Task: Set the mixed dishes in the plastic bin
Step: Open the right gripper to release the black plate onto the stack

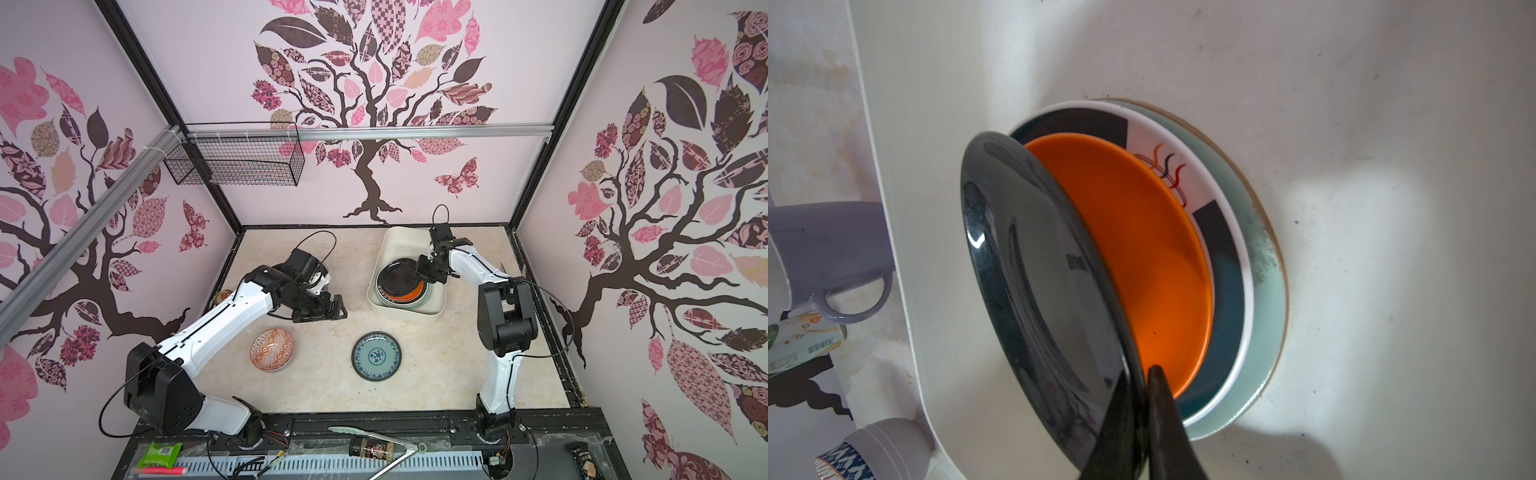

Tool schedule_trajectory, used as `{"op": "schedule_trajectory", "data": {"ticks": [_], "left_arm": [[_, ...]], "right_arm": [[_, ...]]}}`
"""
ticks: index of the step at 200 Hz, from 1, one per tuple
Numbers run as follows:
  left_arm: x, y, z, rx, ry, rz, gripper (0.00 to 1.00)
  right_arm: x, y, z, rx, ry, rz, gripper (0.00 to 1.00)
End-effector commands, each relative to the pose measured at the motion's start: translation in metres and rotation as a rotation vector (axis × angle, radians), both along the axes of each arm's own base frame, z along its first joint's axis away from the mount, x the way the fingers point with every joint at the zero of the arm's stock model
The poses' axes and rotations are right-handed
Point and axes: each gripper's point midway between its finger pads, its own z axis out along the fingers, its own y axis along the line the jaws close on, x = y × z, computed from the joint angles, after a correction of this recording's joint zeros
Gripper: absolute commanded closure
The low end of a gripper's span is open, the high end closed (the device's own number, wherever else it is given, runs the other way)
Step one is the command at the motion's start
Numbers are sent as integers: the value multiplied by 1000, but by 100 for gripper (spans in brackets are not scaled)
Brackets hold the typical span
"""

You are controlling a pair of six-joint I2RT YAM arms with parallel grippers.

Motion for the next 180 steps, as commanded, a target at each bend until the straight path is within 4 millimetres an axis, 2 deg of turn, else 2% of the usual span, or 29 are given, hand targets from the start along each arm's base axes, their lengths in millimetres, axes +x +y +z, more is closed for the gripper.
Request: {"op": "schedule_trajectory", "data": {"ticks": [1, 17, 27, 83, 97, 124, 155, 180], "left_arm": [[11, -7, 15, -36, -42, -7, 2], [12, -7, 14, -35, -41, -6, 2], [11, -8, 13, -35, -38, -8, 2], [7, -7, 10, -32, -24, -12, 2], [5, -5, 8, -27, -19, -12, 2], [0, -1, 3, -9, 5, -11, 2], [-6, 0, 3, -12, 16, 2, 2], [-15, -2, -1, -15, 10, 0, 2]], "right_arm": [[1, 3, -9, 2, 19, 20, 73], [0, -1, -10, -24, 21, 21, 61], [-1, -2, -10, -33, 23, 25, 58], [-6, -7, -3, -58, 23, 28, 54], [-8, -9, 5, -65, 11, 28, 54], [-16, -12, 33, -63, -39, 26, 52], [-41, -12, 66, -24, -89, 34, 45], [-64, -6, 78, 6, -95, 73, 41]]}}
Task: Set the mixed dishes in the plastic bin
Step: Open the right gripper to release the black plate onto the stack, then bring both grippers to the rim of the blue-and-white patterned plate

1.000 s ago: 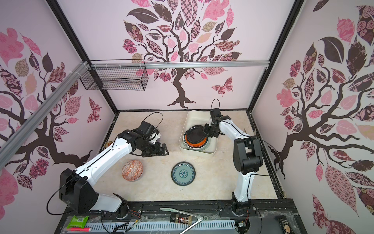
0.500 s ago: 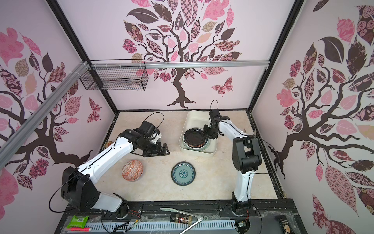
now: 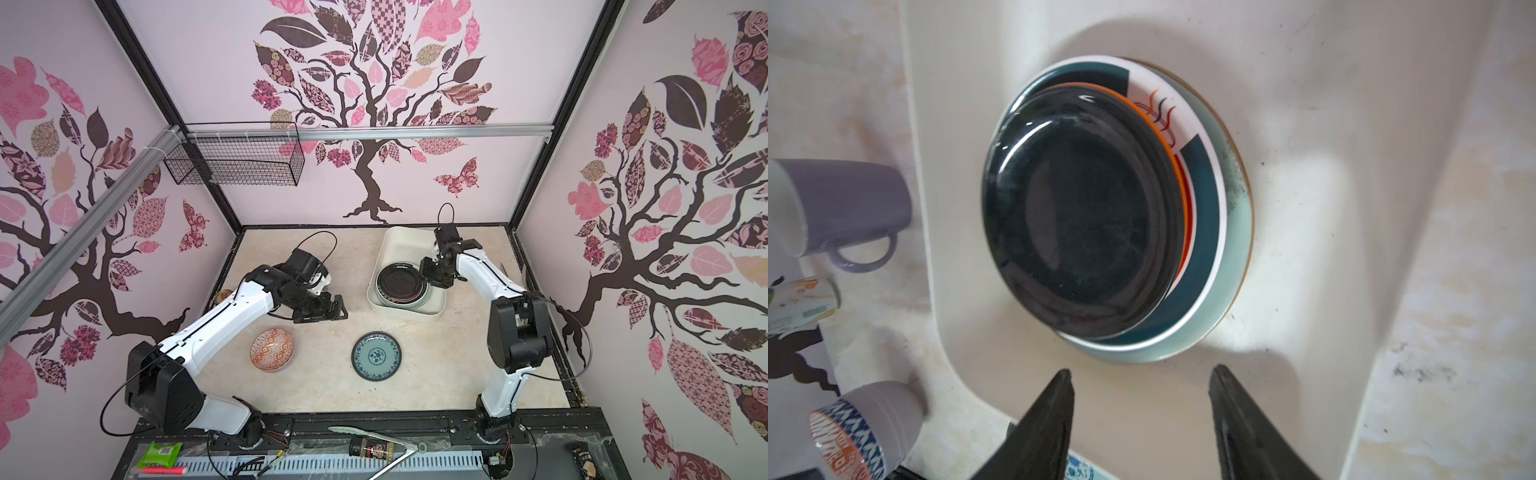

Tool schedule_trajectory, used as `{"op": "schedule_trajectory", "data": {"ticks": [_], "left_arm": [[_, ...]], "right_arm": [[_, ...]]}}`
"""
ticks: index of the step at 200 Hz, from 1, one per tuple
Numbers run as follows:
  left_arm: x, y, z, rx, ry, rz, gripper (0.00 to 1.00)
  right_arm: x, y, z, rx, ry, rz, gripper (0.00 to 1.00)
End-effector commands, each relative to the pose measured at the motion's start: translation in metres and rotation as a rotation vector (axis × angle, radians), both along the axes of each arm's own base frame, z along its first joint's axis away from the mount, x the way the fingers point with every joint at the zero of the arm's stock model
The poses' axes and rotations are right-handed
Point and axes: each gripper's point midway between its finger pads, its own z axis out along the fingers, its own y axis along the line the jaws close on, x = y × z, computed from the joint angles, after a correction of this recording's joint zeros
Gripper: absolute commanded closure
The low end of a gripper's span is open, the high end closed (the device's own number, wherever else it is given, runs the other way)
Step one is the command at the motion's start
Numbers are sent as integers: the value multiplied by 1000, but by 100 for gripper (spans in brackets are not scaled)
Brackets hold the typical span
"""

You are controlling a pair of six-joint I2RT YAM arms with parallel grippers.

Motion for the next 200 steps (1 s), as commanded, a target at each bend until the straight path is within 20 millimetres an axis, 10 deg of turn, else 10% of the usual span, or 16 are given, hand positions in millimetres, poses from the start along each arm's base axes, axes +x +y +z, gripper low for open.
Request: {"op": "schedule_trajectory", "data": {"ticks": [1, 63, 112, 200], "left_arm": [[-11, -1, -2, -4, -3, 3, 2], [-45, -21, -29, 12, 39, -32, 2], [-51, -19, -35, 1, 41, -15, 2], [-50, -14, -65, 8, 33, 48, 3]], "right_arm": [[-25, 6, 31, 34, -37, 47, 41], [-69, 18, 28, 4, -6, 115, 32], [-115, 22, 22, 26, 18, 156, 1], [-166, 5, 27, 40, 30, 131, 0]]}}
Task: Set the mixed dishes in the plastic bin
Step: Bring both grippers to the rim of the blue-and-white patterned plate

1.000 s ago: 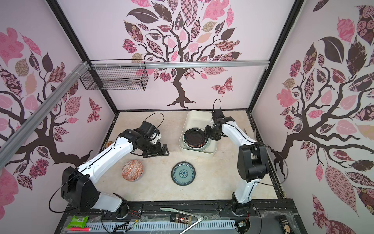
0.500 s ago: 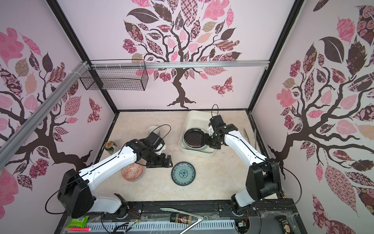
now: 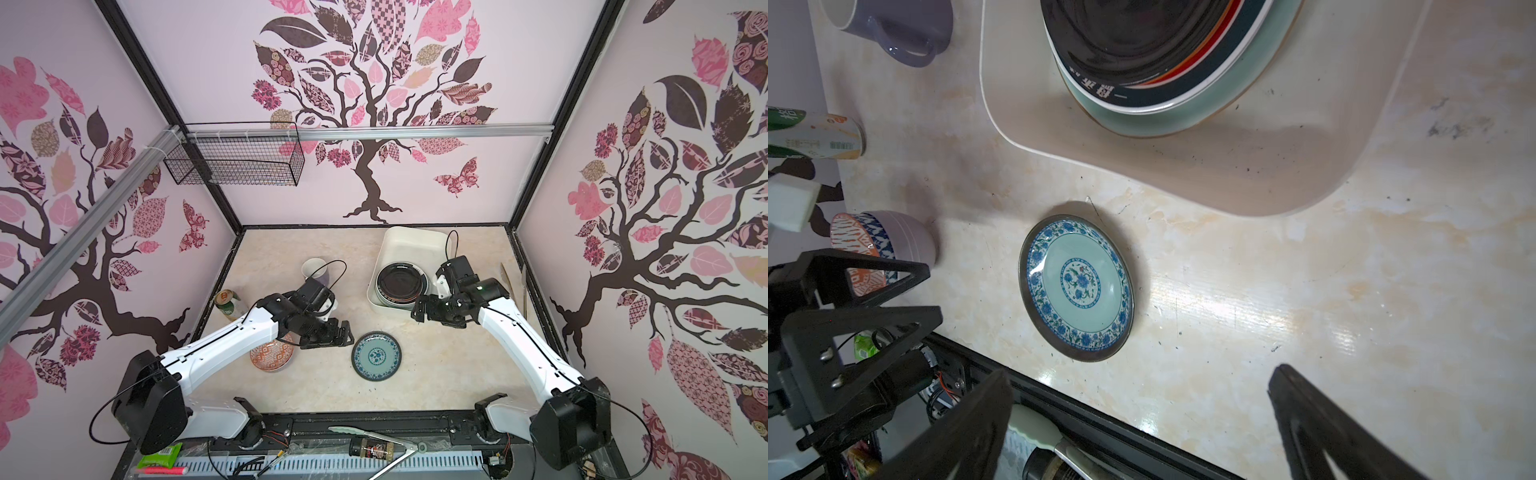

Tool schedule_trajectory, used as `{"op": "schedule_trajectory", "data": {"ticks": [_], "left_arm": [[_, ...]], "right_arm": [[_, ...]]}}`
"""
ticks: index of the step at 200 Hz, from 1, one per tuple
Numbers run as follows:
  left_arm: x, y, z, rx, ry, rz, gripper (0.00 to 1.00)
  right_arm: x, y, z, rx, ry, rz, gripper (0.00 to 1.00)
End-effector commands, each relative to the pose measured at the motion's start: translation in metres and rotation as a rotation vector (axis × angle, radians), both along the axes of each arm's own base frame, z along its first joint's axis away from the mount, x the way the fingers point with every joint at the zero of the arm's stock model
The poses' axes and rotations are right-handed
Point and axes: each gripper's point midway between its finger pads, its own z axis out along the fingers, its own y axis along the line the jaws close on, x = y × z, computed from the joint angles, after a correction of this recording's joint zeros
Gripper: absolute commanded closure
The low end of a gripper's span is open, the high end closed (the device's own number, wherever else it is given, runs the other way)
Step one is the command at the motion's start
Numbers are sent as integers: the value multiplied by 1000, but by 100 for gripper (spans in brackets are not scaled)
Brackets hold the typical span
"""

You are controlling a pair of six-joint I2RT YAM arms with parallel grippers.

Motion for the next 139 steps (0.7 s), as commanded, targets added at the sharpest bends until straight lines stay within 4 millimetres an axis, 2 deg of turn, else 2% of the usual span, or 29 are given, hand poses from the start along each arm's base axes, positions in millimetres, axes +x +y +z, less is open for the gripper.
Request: {"op": "schedule_trajectory", "data": {"ticks": [1, 63, 115, 139], "left_arm": [[2, 2, -10, -6, -22, 32, 3], [-2, -9, -43, -3, 53, 19, 12], [-12, -33, -67, -3, 81, -23, 19], [-12, -37, -76, 8, 90, -33, 23]], "right_arm": [[-19, -4, 4, 12, 20, -12, 0], [-47, -12, -15, 22, 51, -31, 0], [-43, -12, -14, 17, 46, -29, 1], [-42, -13, -14, 1, 47, -28, 1]]}}
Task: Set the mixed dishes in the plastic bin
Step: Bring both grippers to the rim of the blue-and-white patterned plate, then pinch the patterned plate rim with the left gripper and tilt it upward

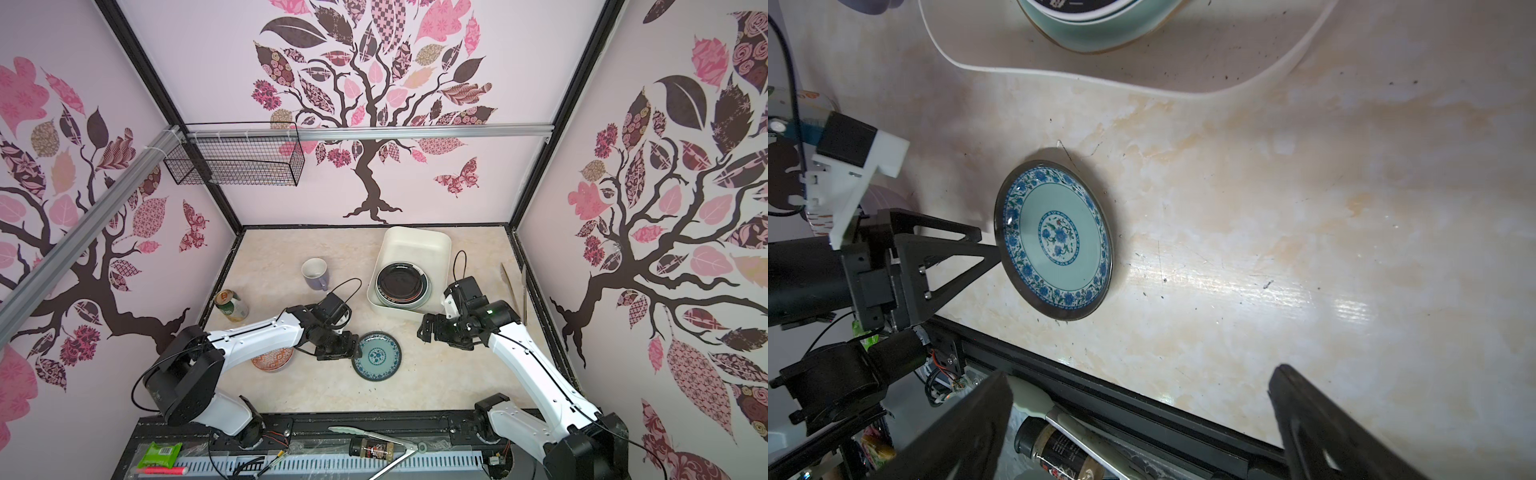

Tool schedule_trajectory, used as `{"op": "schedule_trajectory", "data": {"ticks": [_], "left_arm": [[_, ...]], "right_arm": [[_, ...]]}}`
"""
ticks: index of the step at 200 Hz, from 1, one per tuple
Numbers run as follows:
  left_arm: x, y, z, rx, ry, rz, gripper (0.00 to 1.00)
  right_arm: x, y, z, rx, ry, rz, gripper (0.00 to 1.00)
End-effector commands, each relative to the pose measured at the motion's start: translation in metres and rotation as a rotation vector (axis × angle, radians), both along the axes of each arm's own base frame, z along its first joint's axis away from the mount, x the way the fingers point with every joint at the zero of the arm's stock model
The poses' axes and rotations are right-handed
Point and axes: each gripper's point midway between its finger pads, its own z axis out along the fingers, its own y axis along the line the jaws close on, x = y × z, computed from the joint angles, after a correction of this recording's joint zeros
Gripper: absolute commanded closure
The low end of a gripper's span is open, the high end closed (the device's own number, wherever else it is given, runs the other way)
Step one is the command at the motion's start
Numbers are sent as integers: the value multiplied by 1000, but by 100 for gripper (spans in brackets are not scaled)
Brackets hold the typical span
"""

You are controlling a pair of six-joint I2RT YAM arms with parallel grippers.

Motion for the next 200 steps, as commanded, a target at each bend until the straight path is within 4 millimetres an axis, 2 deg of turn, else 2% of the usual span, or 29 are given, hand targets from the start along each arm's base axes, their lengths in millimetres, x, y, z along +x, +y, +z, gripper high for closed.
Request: {"op": "schedule_trajectory", "data": {"ticks": [1, 47, 73, 108, 120, 162, 200], "left_arm": [[0, -6, -10, -10, 3, 0, 24], [3, -10, -22, -6, 19, 7, 36], [3, -10, -27, 3, 29, 6, 54], [2, -7, -29, 25, 35, -5, 91], [2, -5, -29, 40, 37, -17, 100], [5, -6, -12, 59, 27, -68, 100], [13, -12, 26, 34, -27, -100, 100]], "right_arm": [[2, 0, 8, -13, -11, 8, 0], [1, -6, 7, -47, -3, 3, 0], [0, -8, 6, -59, 2, -1, 0], [4, -9, 9, -69, -4, -6, 0], [6, -9, 10, -75, -8, -7, 0], [15, -4, 14, -63, -18, -1, 0], [29, 3, 27, -46, -37, 7, 0]]}}
